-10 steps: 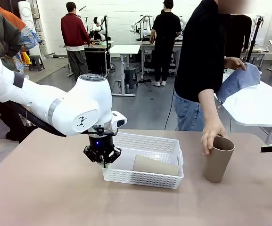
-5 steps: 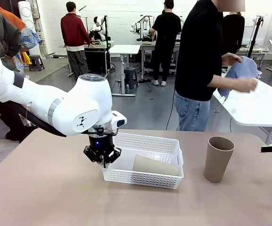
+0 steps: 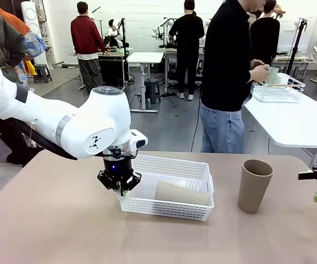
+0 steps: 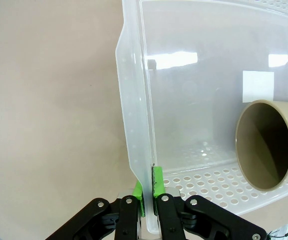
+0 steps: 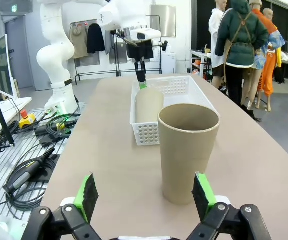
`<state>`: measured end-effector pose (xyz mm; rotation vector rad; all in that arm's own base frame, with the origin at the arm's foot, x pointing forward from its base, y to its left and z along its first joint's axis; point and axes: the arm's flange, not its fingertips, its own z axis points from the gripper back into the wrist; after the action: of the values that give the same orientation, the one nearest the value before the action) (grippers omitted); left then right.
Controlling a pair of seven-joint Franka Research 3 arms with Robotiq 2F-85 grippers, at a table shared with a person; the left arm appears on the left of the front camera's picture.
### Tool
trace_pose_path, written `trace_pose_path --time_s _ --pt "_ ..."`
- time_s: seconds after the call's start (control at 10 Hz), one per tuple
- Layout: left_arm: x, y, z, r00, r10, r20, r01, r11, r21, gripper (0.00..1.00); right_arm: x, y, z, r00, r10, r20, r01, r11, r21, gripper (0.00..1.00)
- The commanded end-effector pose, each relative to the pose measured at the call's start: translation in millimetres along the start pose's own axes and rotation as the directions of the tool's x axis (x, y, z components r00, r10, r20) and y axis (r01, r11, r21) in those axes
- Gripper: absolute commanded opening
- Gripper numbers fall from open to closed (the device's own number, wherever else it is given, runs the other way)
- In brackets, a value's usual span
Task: Clean and organize the cups into the basket.
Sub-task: Pick up the Reusable plastic cup from the right side of the table and stack it inside the Organizing basket in the center of the table.
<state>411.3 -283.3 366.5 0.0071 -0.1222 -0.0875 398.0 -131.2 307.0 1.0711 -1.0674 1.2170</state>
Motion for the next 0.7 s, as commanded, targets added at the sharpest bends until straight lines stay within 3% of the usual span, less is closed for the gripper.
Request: trace_pose_path --time_s 0.0,0.3,0.6 --pt "0 -1 2 1.000 -0.006 0.015 0.006 1.000 -0.006 0.00 -13 -31 -27 0.999 -0.038 -0.031 0.038 0.999 0.010 1.00" --pt "0 -1 2 1.000 -0.006 0.015 0.006 1.000 -0.006 0.00 -34 -56 -54 0.991 -0.094 -0.097 0.095 0.995 0.009 1.00" --pt "0 -1 2 1.000 -0.006 0.015 0.006 1.000 -0.006 0.00 -47 -70 -64 0.987 -0.119 -0.109 0.119 0.993 -0.007 1.00"
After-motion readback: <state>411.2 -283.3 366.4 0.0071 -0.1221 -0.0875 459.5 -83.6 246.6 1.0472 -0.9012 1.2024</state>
